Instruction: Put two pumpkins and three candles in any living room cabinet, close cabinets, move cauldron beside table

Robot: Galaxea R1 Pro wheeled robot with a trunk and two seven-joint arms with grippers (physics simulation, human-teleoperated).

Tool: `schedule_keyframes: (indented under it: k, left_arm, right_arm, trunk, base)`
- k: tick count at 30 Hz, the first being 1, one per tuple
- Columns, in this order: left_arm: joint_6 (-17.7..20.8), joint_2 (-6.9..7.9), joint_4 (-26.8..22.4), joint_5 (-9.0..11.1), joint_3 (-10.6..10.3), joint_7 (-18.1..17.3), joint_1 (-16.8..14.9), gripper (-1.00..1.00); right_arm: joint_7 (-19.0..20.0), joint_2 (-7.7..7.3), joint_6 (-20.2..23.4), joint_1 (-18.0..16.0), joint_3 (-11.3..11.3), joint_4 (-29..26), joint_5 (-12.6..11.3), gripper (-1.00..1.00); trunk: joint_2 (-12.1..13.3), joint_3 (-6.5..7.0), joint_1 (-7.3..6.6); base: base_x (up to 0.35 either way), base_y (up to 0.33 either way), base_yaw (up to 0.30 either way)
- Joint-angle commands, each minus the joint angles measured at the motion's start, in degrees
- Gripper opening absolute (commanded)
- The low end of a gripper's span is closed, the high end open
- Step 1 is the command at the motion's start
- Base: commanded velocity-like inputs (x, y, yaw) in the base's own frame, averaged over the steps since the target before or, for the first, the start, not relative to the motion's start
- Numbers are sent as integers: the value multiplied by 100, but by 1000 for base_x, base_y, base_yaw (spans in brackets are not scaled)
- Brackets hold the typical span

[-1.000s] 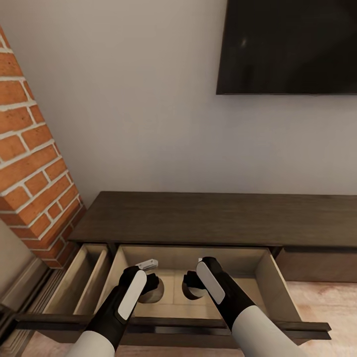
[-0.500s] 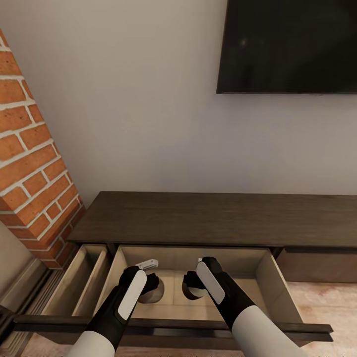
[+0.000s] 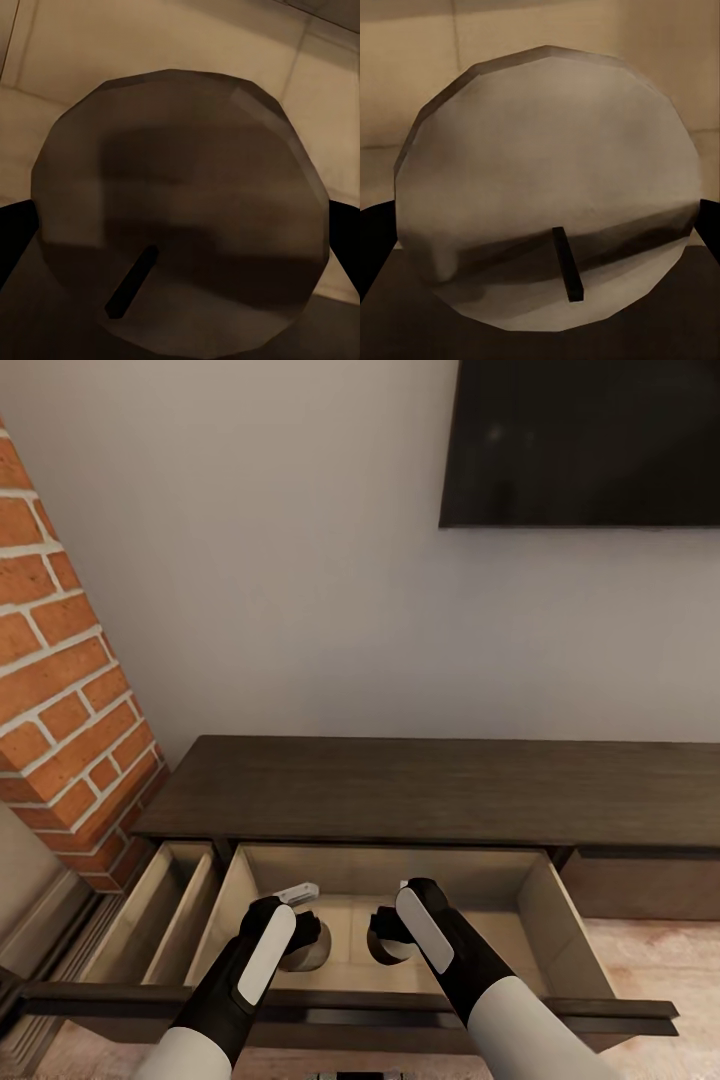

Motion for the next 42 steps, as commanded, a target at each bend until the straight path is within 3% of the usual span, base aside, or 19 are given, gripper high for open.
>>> schedule_keyframes:
  k: [1,8,9,17,18,29,35,42]
  left_arm:
    - [-7,0,0,-3,-1,0,-1,-100]
    - [-30,0,-2,-24,-1,3,-1,-100]
    - [-31,0,-2,-25,-1,5,-1,-100]
    - [-35,0,-2,-28,-1,9,-1,-100]
    - [-34,0,-4,-28,-1,9,-1,100]
    - [-15,0,-55,-13,1,4,-1,100]
    - [36,0,-268,30,52,-8,-8,100]
    - [235,0,-391,34,140,-9,-62,100]
  right_arm:
    - [0,0,-4,-1,0,-1,0,-100]
    - [0,0,-4,-1,0,2,0,-100]
    - [0,0,-4,-1,0,5,0,100]
    - [0,0,-4,-1,0,7,0,100]
    - [0,0,-4,-1,0,7,0,100]
    - [0,0,-4,-1,0,7,0,100]
    - [0,0,-4,-1,0,0,2,100]
    - [0,0,-4,-1,-9,-28,1,100]
  trunk:
    - [-2,-23,2]
    - [-6,-89,10]
    - [-6,-89,10]
    - [-6,-89,10]
    - [-6,-89,10]
    - [-5,-67,7]
    - [3,66,-8]
    - [284,192,-162]
  base:
    - [0,0,0]
    - [0,0,0]
    - [0,0,0]
    - [0,0,0]
    - [0,0,0]
    - [0,0,0]
    - [0,0,0]
    - [-70,0,0]
